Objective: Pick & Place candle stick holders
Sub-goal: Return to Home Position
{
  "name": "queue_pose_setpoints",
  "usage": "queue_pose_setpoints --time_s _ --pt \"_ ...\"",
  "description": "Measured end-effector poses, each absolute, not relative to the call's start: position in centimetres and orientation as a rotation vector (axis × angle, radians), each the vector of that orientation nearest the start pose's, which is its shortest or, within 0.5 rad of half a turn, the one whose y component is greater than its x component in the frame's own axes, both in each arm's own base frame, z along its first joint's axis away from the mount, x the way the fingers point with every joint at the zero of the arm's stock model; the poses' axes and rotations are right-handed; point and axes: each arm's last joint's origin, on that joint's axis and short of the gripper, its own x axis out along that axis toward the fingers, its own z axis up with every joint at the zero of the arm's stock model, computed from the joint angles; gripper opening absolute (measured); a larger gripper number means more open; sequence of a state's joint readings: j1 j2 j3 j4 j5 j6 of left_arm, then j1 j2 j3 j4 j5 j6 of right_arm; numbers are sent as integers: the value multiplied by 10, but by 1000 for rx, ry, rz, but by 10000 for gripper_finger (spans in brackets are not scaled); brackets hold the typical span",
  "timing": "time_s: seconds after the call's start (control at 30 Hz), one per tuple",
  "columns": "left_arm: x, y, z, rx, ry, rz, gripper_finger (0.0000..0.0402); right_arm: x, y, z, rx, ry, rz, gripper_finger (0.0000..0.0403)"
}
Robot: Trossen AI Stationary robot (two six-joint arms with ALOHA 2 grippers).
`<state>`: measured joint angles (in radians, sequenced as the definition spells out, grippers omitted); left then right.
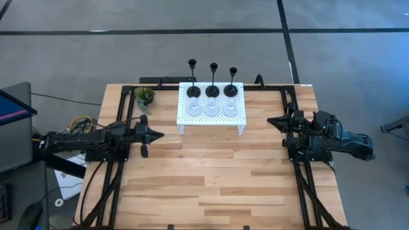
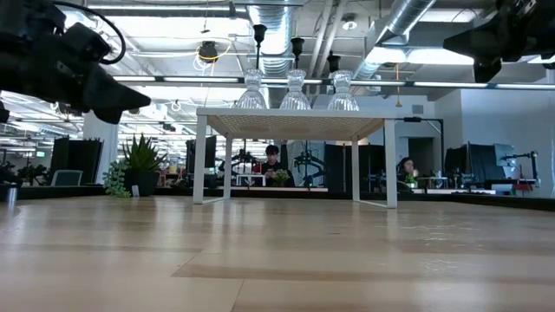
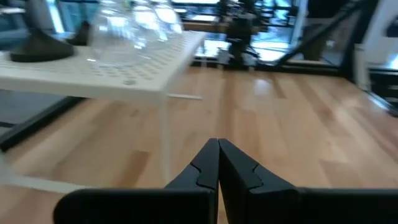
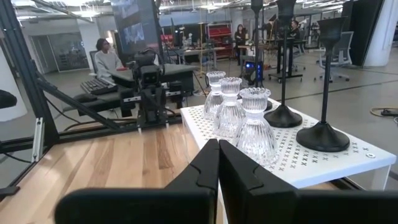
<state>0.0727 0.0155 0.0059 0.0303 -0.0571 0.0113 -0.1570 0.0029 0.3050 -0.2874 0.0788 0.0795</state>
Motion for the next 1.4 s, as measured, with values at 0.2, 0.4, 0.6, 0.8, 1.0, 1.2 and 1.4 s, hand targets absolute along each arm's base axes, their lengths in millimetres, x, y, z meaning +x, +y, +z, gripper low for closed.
queue_pose_setpoints --time_s 0.2,0.4,0.6,0.8,1.0,1.2,1.4 --pt "98 7 166 18 -7 79 4 67 -13 236 79 -24 -235 0" --pt "98 7 166 21 -6 79 6 67 -13 236 79 -24 -235 0" --pt "98 7 166 22 -6 79 7 67 -13 233 80 5 -236 0" --pt "98 7 166 21 -6 79 7 67 -13 234 96 -8 -237 0" --pt "98 7 166 21 -5 79 7 67 -13 235 90 -17 -241 0" --pt "98 7 166 19 -6 79 7 76 -14 224 34 -69 -235 0" --pt "98 7 166 18 -6 79 8 92 -17 189 22 -126 -233 0"
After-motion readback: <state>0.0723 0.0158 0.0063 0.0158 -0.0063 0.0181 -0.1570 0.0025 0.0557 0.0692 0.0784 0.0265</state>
